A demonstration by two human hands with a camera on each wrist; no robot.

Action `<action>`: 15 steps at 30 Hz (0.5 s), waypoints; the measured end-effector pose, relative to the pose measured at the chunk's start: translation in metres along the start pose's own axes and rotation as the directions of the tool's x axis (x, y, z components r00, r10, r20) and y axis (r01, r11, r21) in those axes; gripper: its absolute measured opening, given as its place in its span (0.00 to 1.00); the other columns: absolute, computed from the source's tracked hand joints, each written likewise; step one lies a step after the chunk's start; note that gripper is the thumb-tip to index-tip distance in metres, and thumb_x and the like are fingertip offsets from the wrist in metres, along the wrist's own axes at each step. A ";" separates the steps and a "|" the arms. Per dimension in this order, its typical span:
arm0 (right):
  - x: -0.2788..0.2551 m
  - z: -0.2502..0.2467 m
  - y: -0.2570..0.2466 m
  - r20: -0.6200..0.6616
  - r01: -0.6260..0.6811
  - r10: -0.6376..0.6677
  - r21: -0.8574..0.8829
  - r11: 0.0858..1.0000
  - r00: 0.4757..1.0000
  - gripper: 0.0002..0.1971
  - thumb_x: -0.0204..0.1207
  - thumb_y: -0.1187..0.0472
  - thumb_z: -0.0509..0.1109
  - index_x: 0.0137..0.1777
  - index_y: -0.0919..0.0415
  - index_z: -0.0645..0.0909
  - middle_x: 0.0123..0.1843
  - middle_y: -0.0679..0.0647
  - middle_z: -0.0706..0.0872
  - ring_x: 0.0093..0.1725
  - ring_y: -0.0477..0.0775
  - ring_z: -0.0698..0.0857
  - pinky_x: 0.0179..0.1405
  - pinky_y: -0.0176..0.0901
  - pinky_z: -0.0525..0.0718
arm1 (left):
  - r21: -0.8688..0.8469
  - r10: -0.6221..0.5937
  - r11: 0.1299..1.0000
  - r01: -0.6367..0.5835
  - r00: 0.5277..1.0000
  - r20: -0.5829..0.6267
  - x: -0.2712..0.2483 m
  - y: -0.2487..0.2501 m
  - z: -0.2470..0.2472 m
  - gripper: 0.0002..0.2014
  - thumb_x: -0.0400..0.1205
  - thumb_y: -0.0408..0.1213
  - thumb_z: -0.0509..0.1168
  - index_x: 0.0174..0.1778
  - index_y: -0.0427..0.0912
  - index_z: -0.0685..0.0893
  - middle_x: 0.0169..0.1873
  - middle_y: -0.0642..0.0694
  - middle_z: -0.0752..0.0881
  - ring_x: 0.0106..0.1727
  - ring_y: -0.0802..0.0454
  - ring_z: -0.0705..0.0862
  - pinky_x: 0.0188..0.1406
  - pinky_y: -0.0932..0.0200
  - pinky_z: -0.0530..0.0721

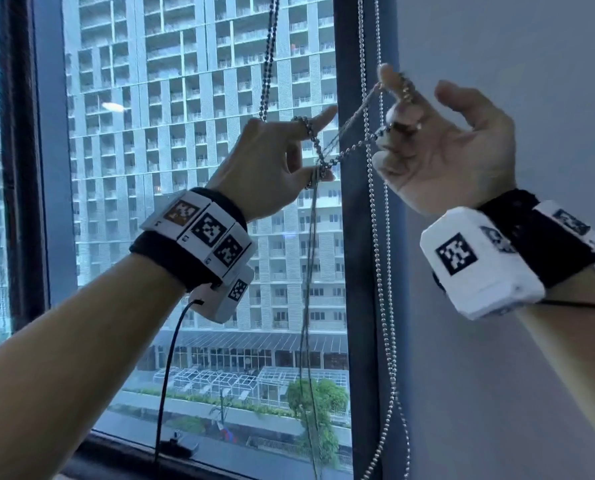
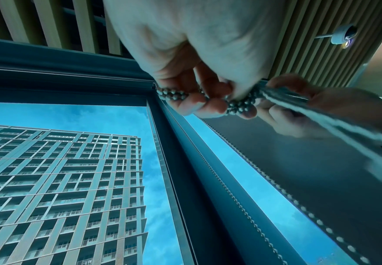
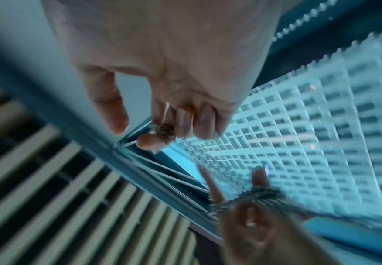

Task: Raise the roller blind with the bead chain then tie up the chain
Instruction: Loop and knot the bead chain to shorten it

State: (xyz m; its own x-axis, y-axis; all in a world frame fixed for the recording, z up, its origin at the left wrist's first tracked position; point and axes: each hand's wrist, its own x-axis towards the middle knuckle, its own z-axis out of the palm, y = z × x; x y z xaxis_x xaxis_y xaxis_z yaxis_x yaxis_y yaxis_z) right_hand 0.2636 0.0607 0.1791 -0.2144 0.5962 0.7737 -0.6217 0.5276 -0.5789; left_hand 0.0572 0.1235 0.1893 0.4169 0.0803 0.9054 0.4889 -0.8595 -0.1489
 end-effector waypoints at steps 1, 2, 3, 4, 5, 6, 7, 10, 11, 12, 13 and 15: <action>0.001 0.000 -0.002 -0.025 0.044 -0.042 0.079 0.996 0.999 0.22 0.70 0.58 0.65 0.64 0.61 0.81 0.39 0.51 0.82 0.33 0.50 0.68 0.34 0.41 0.64 | 0.003 -0.006 1.000 0.006 1.000 0.000 -0.001 0.000 -0.001 0.33 0.75 0.38 0.73 0.76 0.52 0.69 0.29 0.53 0.86 0.28 0.60 0.85 0.34 0.76 0.82; 0.001 -0.002 -0.005 -0.057 0.091 -0.083 0.154 0.984 0.995 0.20 0.68 0.61 0.67 0.60 0.62 0.82 0.42 0.53 0.83 0.33 0.51 0.69 0.33 0.42 0.67 | 0.012 -0.016 1.000 0.016 1.000 0.008 -0.002 0.000 -0.002 0.34 0.75 0.39 0.73 0.76 0.52 0.69 0.29 0.53 0.86 0.28 0.58 0.85 0.36 0.74 0.82; 0.001 -0.004 -0.011 -0.089 0.134 -0.117 0.208 0.969 0.989 0.18 0.66 0.63 0.68 0.57 0.63 0.82 0.44 0.54 0.83 0.32 0.51 0.70 0.33 0.42 0.68 | 0.026 -0.029 0.999 0.028 0.999 0.020 -0.002 0.000 -0.003 0.34 0.75 0.40 0.73 0.76 0.52 0.68 0.29 0.53 0.85 0.28 0.58 0.84 0.37 0.73 0.81; 0.000 -0.006 -0.018 -0.107 0.167 -0.145 0.236 0.957 0.984 0.16 0.66 0.64 0.68 0.55 0.63 0.82 0.44 0.55 0.84 0.32 0.52 0.71 0.33 0.42 0.69 | 0.033 -0.040 0.999 0.039 0.999 0.032 -0.003 -0.001 -0.004 0.34 0.74 0.41 0.73 0.76 0.51 0.68 0.28 0.55 0.84 0.27 0.58 0.83 0.36 0.71 0.81; -0.002 -0.008 -0.025 -0.115 0.186 -0.163 0.239 0.953 0.980 0.14 0.69 0.64 0.67 0.56 0.63 0.82 0.42 0.54 0.85 0.32 0.52 0.72 0.34 0.42 0.69 | 0.040 -0.053 0.998 0.051 0.998 0.038 -0.004 -0.004 -0.006 0.34 0.74 0.42 0.72 0.76 0.51 0.68 0.27 0.56 0.82 0.26 0.58 0.82 0.35 0.70 0.80; -0.004 -0.010 -0.032 -0.116 0.195 -0.174 0.212 0.958 0.978 0.14 0.73 0.61 0.66 0.57 0.63 0.83 0.39 0.53 0.85 0.31 0.51 0.73 0.34 0.42 0.68 | 0.050 -0.065 0.997 0.063 0.997 0.041 -0.006 -0.007 -0.007 0.34 0.74 0.42 0.72 0.76 0.51 0.67 0.27 0.58 0.81 0.25 0.60 0.80 0.34 0.70 0.80; -0.006 -0.011 -0.038 -0.124 0.198 -0.179 0.162 0.967 0.976 0.15 0.77 0.58 0.63 0.58 0.63 0.83 0.35 0.51 0.84 0.31 0.50 0.70 0.34 0.41 0.65 | 0.067 -0.069 0.996 0.066 0.997 0.043 -0.006 -0.011 -0.009 0.34 0.75 0.42 0.72 0.77 0.51 0.67 0.27 0.59 0.80 0.24 0.63 0.79 0.32 0.71 0.79; -0.014 -0.013 -0.051 -0.152 0.193 -0.197 -0.038 0.980 0.969 0.14 0.80 0.52 0.62 0.54 0.58 0.86 0.31 0.46 0.80 0.34 0.49 0.58 0.37 0.41 0.58 | 0.091 -0.056 0.994 0.052 0.998 0.041 -0.007 -0.020 -0.013 0.34 0.75 0.43 0.72 0.77 0.51 0.68 0.26 0.59 0.80 0.20 0.65 0.76 0.27 0.75 0.77; -0.017 -0.013 -0.054 -0.165 0.215 -0.225 -0.075 0.974 0.960 0.12 0.80 0.53 0.63 0.50 0.56 0.87 0.30 0.46 0.81 0.33 0.49 0.60 0.38 0.41 0.58 | 0.089 -0.052 0.995 0.048 0.998 0.044 -0.006 -0.021 -0.013 0.33 0.75 0.42 0.72 0.77 0.51 0.68 0.26 0.59 0.80 0.20 0.66 0.75 0.27 0.75 0.76; -0.018 -0.014 -0.057 -0.173 0.234 -0.246 -0.089 0.968 0.954 0.09 0.80 0.55 0.64 0.46 0.54 0.86 0.30 0.46 0.82 0.32 0.49 0.64 0.39 0.42 0.58 | 0.094 -0.048 0.995 0.043 0.998 0.050 -0.006 -0.020 -0.012 0.33 0.76 0.41 0.72 0.77 0.50 0.68 0.26 0.59 0.80 0.21 0.66 0.76 0.28 0.75 0.76; -0.018 -0.014 -0.059 -0.180 0.245 -0.256 -0.086 0.966 0.950 0.08 0.79 0.56 0.66 0.43 0.53 0.86 0.31 0.46 0.83 0.32 0.49 0.67 0.39 0.42 0.58 | 0.103 -0.045 0.994 0.039 0.997 0.059 -0.007 -0.019 -0.011 0.34 0.76 0.41 0.72 0.77 0.50 0.67 0.27 0.59 0.79 0.23 0.67 0.76 0.29 0.74 0.75; -0.018 -0.011 -0.062 -0.205 0.244 -0.261 -0.105 0.964 0.943 0.05 0.77 0.57 0.68 0.42 0.53 0.84 0.31 0.47 0.82 0.32 0.48 0.64 0.39 0.42 0.58 | 0.115 -0.048 0.993 0.037 0.994 0.095 -0.007 -0.018 -0.010 0.34 0.76 0.41 0.71 0.78 0.49 0.65 0.27 0.60 0.77 0.24 0.68 0.76 0.31 0.74 0.73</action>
State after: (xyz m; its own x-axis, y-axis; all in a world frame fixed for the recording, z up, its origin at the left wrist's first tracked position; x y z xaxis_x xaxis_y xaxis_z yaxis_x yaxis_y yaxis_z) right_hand 0.3144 0.0241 0.1975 0.1149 0.5490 0.8279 -0.5725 0.7177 -0.3965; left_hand 0.0374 0.1337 0.1898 0.4636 0.1689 0.8698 0.5887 -0.7924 -0.1599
